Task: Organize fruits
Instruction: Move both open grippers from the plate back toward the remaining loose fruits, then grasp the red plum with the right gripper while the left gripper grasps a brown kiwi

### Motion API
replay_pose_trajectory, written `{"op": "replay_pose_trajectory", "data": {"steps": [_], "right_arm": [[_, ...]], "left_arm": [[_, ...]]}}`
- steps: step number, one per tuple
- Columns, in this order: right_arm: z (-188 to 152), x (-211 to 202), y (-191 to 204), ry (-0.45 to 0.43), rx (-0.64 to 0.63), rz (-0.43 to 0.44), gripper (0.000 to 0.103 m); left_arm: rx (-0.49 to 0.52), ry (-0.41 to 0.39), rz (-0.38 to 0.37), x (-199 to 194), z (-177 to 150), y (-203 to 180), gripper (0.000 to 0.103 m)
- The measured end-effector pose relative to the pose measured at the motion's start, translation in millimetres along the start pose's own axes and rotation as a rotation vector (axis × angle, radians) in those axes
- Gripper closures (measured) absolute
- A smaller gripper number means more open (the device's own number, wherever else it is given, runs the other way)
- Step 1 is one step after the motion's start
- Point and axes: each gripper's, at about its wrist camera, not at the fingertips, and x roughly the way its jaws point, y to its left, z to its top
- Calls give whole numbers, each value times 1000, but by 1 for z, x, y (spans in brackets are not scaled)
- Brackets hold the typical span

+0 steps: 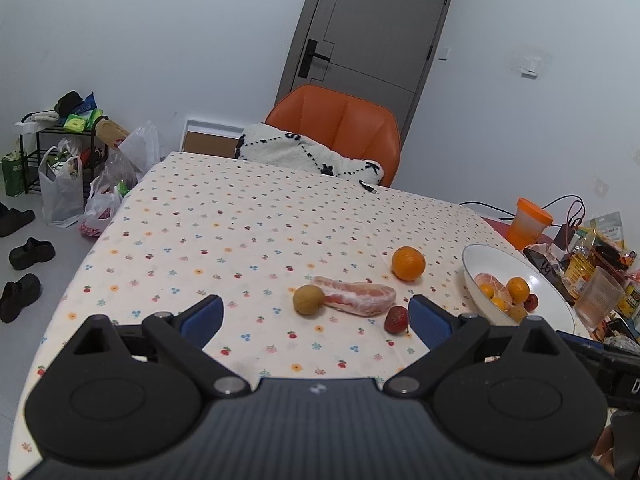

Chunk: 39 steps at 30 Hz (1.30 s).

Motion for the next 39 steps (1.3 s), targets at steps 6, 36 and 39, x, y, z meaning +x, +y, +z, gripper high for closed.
{"op": "replay_pose_trajectory", "data": {"steps": [6, 36, 39], "right_arm": [[0, 13, 5, 26, -11, 13, 22], [7, 90, -8, 162, 0, 81, 58], [8, 99, -8, 175, -3, 85, 58]], "left_arm": [[-16, 0, -7, 4, 0, 7, 8], [-37, 105, -2, 79, 4, 4, 56], [-50, 106, 2, 83, 3, 7, 58]]}}
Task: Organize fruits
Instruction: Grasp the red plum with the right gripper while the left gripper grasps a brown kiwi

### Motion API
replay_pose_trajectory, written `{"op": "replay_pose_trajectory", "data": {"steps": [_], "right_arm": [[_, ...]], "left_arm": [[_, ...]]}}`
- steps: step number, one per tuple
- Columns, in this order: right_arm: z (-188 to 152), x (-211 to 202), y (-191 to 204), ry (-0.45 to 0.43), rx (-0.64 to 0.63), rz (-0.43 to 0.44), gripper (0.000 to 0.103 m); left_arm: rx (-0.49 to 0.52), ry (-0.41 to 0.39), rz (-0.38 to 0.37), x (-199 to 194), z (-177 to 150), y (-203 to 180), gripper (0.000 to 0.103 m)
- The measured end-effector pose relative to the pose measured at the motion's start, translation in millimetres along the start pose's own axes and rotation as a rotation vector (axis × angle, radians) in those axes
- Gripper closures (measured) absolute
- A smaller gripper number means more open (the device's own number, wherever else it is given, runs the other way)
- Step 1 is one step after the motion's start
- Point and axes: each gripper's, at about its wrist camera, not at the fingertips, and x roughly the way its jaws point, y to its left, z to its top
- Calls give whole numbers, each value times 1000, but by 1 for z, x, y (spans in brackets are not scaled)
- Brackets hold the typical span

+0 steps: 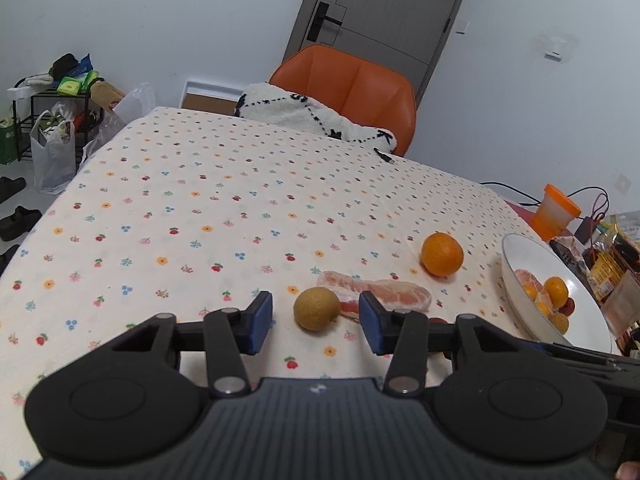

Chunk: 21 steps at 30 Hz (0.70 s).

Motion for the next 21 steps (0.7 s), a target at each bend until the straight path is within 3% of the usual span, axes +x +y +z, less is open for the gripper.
{"op": "replay_pose_trajectory", "data": {"steps": [4, 7, 9, 21], "right_arm": [[1, 9, 2, 11, -7, 11, 58], [0, 14, 3, 19, -15, 17, 65], [0, 15, 3, 21, -15, 23, 79], [-2, -9, -1, -13, -13, 29, 80]], "left_arm": [[5, 7, -2, 5, -1, 1, 63], [-18, 18, -15, 7, 1, 3, 78], [-19, 17, -16, 6, 1, 3, 78], [4, -26, -21, -11, 3, -10, 78]]}}
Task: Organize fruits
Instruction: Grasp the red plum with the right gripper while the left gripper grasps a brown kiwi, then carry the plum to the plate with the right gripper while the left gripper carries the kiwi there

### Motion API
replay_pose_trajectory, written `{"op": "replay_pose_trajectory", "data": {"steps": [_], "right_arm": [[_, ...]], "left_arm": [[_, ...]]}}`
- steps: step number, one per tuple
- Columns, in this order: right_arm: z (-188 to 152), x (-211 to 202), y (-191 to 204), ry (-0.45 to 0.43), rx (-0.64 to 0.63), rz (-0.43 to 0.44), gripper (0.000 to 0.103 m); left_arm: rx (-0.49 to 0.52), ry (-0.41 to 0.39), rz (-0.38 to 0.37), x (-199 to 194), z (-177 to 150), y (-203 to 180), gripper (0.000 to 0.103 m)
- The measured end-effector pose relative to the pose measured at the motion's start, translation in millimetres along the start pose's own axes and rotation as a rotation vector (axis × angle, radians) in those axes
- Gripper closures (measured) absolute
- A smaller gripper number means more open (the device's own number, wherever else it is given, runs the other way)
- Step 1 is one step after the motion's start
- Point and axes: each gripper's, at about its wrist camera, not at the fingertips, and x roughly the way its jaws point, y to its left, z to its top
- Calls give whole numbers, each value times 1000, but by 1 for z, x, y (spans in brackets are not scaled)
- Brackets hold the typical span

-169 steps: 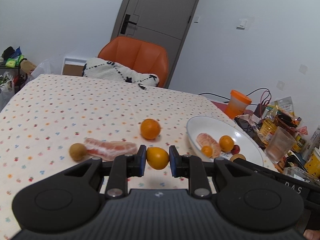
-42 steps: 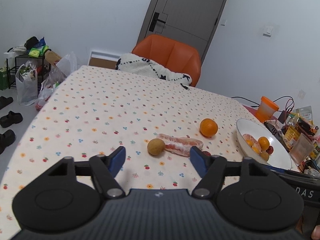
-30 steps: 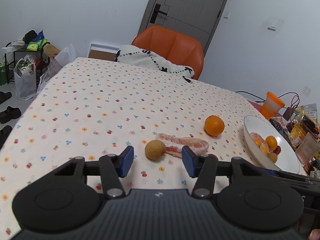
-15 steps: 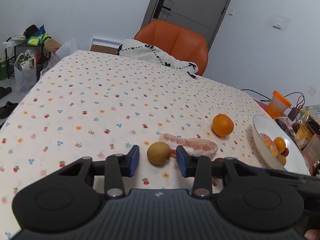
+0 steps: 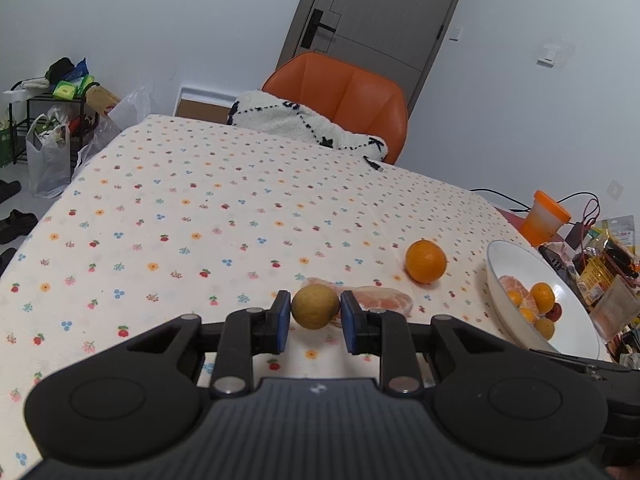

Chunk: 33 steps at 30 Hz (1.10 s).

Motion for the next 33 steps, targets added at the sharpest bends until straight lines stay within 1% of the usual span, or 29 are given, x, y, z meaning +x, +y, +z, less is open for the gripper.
{"op": "replay_pose_trajectory", "data": {"steps": [14, 33], "right_arm": [[0, -32, -6, -63, 10, -6, 80], [-10, -82, -38, -155, 63, -45, 80]], "left_arm": [[35, -37, -23, -22, -1, -23, 78], [100, -70, -69, -37, -8, -72, 78]]}}
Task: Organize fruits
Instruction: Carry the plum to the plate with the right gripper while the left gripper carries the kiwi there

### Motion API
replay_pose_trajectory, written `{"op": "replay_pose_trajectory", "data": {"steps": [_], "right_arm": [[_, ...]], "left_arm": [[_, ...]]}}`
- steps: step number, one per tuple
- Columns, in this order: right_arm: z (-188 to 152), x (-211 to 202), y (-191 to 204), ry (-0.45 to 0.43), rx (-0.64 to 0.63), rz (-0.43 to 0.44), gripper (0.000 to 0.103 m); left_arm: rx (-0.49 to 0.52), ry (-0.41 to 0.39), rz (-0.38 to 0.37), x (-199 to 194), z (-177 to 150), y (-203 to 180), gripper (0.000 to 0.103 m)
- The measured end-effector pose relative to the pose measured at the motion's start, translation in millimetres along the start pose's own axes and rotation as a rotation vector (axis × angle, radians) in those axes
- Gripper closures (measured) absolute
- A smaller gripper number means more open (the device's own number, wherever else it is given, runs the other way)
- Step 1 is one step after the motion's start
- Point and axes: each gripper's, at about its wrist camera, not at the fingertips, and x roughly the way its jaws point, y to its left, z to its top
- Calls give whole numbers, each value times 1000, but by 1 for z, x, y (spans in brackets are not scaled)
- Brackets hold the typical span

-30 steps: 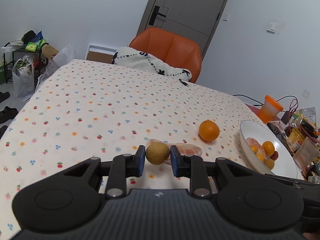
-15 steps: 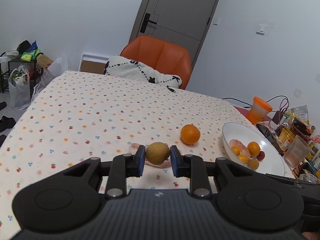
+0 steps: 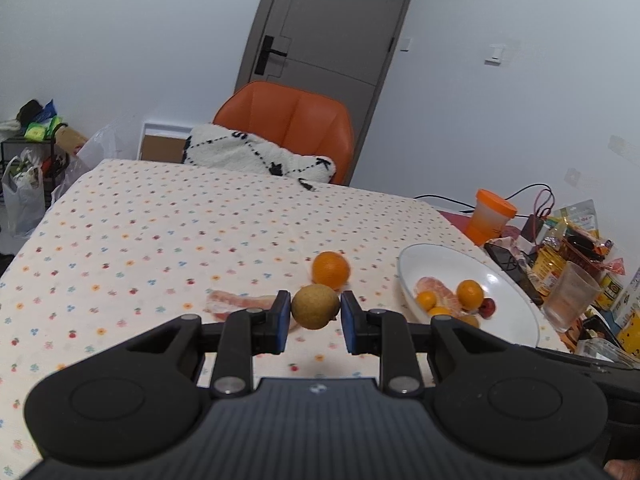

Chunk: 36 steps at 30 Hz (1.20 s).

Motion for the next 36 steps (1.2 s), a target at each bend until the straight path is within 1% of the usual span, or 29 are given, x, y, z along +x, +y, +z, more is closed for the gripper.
{"op": "replay_pose_trajectory", "data": {"steps": [7, 17, 27, 36], "right_arm": [[1, -14, -19, -31, 33, -30, 80], [1, -26, -44, -55, 72, -55, 80], [-1, -30, -68, -68, 114, -71, 80], [0, -27, -90, -74, 147, -91, 80]], "left_arm": [[23, 1, -30, 3, -1, -20, 78], [51, 18, -48, 16, -5, -43, 78], [74, 34, -59, 33, -6, -65, 78], [105, 59, -84, 54, -8, -87, 78]]}}
